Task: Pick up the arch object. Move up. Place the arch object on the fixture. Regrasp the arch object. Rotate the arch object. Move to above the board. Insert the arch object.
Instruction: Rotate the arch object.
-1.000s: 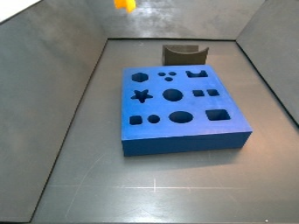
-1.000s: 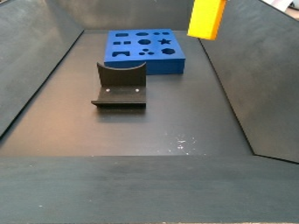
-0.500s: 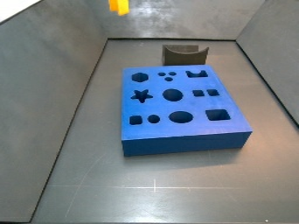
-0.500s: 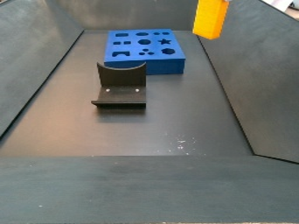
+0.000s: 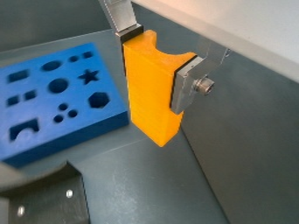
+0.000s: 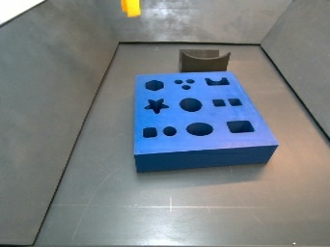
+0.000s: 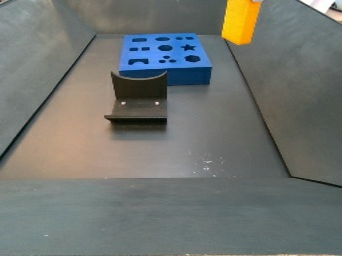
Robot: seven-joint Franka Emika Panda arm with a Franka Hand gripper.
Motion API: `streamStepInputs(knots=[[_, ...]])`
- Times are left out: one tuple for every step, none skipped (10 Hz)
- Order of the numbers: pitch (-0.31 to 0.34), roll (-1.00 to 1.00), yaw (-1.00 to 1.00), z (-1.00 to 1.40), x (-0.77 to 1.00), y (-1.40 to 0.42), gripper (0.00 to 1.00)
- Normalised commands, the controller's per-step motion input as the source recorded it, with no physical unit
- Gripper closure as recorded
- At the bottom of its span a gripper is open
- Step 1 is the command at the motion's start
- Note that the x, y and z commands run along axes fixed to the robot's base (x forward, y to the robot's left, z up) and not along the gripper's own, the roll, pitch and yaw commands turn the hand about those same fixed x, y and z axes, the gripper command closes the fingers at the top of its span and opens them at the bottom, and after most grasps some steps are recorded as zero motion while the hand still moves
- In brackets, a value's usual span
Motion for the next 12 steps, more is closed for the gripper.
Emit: streamStepInputs(knots=[[-0.002, 0.0, -1.0, -0.01, 0.02, 0.01, 1.0], [-0.001, 0.0, -1.0, -0.01, 0.02, 0.01, 1.0], [-0.001, 0.0, -1.0, -0.01, 0.02, 0.01, 1.0], [-0.001, 0.0, -1.0, -0.01, 0.02, 0.01, 1.0], [-0.001, 0.0, -1.0, -0.01, 0.02, 0.01, 1.0], [0.0, 0.0, -1.0, -0.01, 0.02, 0.01, 1.0], [0.0, 0.0, -1.0, -0.01, 0.02, 0.01, 1.0], [0.0, 0.0, -1.0, -0.01, 0.02, 0.01, 1.0], [0.0, 0.0, -1.0, -0.01, 0.01, 0.01, 1.0], [0.0, 0.0, -1.0, -0.01, 0.01, 0.01, 1.0], [0.001, 0.0, -1.0, -0.01, 0.01, 0.01, 1.0], [0.001, 0.0, -1.0, -0.01, 0.01, 0.01, 1.0]])
